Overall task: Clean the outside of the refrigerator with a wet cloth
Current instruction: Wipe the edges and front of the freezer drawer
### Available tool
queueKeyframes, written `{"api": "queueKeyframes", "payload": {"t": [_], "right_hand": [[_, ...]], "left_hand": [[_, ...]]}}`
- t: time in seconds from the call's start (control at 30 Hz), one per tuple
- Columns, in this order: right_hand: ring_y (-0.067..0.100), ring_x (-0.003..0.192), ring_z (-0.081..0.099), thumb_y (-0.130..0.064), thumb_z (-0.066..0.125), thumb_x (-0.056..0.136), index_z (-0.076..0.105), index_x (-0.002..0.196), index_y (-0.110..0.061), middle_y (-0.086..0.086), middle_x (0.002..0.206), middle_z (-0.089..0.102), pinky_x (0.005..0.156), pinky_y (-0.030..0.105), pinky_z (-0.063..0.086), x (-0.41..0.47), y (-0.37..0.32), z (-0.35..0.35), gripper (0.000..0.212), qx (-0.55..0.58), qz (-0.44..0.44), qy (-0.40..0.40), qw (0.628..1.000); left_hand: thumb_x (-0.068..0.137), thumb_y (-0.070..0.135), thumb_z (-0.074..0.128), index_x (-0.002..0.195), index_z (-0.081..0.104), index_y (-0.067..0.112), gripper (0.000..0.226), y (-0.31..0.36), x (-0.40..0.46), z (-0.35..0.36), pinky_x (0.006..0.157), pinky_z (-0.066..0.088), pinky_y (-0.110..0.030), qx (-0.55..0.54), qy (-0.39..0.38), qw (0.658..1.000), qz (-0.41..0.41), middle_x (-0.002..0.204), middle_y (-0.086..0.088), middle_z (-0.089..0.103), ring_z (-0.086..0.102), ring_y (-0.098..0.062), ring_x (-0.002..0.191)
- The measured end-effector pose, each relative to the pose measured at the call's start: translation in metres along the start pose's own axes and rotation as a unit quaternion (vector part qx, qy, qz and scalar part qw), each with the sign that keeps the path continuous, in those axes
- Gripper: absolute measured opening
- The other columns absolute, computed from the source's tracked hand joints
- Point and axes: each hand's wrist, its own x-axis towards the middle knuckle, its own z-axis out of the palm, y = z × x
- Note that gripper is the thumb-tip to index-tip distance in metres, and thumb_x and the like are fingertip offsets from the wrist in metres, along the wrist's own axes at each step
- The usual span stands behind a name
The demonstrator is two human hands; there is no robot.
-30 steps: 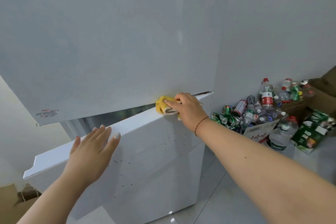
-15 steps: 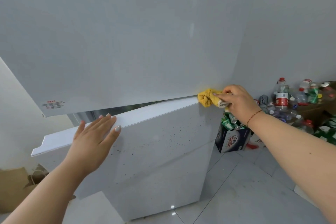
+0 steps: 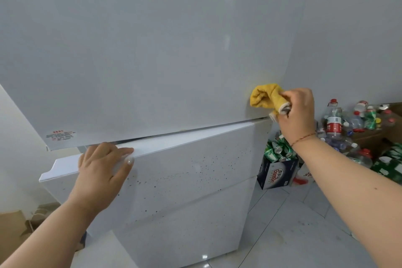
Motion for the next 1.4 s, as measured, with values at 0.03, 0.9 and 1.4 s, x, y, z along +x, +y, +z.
{"api": "queueKeyframes", "payload": {"t": [0.03, 0.9, 1.4], "right_hand": [[0.04, 0.097, 0.048, 0.008, 0.071, 0.069, 0.058, 0.101, 0.004, 0.027, 0.105, 0.05, 0.08, 0.032, 0.039, -0.001, 0.002, 0.006, 0.035, -0.01, -0.007, -0.012, 1.0], [0.029, 0.091, 0.049, -0.007, 0.057, 0.071, 0.053, 0.096, -0.003, 0.015, 0.099, 0.051, 0.077, 0.037, 0.039, -0.079, -0.027, 0.051, 0.026, 0.161, 0.182, -0.029, 0.97], [0.041, 0.099, 0.065, -0.012, 0.052, 0.088, 0.058, 0.119, 0.0, 0.024, 0.11, 0.066, 0.077, 0.047, 0.055, -0.141, -0.125, 0.027, 0.033, 0.573, 0.536, -0.212, 0.582]], "left_hand": [[0.09, 0.055, 0.03, 0.115, 0.071, 0.016, 0.061, -0.001, -0.003, 0.001, 0.088, 0.03, -0.039, 0.029, 0.009, 1.0, 0.007, 0.092, 0.005, 0.05, 0.039, -0.018, 0.097], [0.093, 0.038, 0.053, 0.121, 0.054, 0.02, 0.033, 0.044, -0.005, 0.033, 0.083, 0.033, -0.027, -0.112, -0.01, 0.985, -0.132, 0.098, 0.009, 0.056, 0.052, -0.015, 0.1], [0.097, 0.026, 0.057, 0.109, 0.068, 0.007, 0.025, 0.099, -0.01, 0.058, 0.091, 0.056, -0.047, -0.517, -0.24, 0.74, -0.356, 0.105, -0.01, 0.075, 0.072, -0.027, 0.097]]}}
